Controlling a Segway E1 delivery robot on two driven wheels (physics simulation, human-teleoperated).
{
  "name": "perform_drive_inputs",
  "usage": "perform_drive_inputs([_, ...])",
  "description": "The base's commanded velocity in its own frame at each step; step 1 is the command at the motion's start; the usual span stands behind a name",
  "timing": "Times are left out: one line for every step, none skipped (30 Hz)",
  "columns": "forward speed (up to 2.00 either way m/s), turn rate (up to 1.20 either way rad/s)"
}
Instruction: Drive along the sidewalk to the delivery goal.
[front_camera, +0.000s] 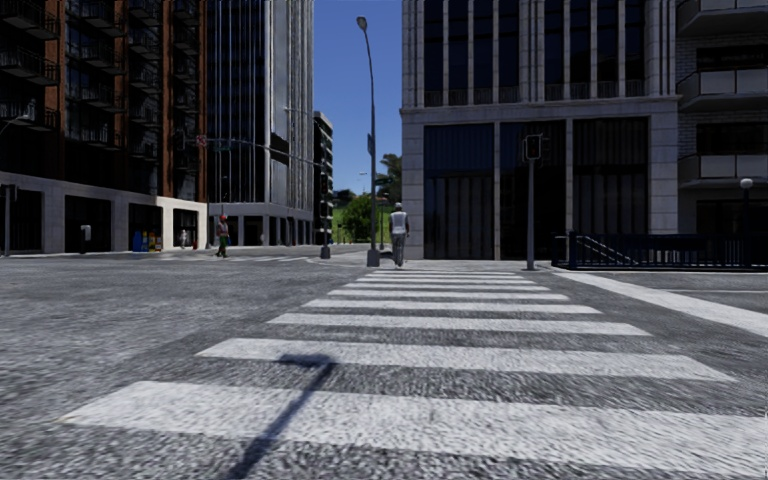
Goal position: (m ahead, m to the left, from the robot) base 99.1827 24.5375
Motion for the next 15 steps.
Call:
perform_drive_inputs([1.74,-0.26])
perform_drive_inputs([1.74,-0.26])
perform_drive_inputs([1.74,-0.26])
perform_drive_inputs([1.74,-0.26])
perform_drive_inputs([1.74,-0.26])
perform_drive_inputs([1.74,-0.26])
perform_drive_inputs([1.74,-0.26])
perform_drive_inputs([1.74,-0.26])
perform_drive_inputs([1.74,-0.26])
perform_drive_inputs([1.74,-0.26])
perform_drive_inputs([1.74,-0.26])
perform_drive_inputs([1.74,-0.26])
perform_drive_inputs([1.74,-0.26])
perform_drive_inputs([1.74,-0.26])
perform_drive_inputs([1.74,-0.26])
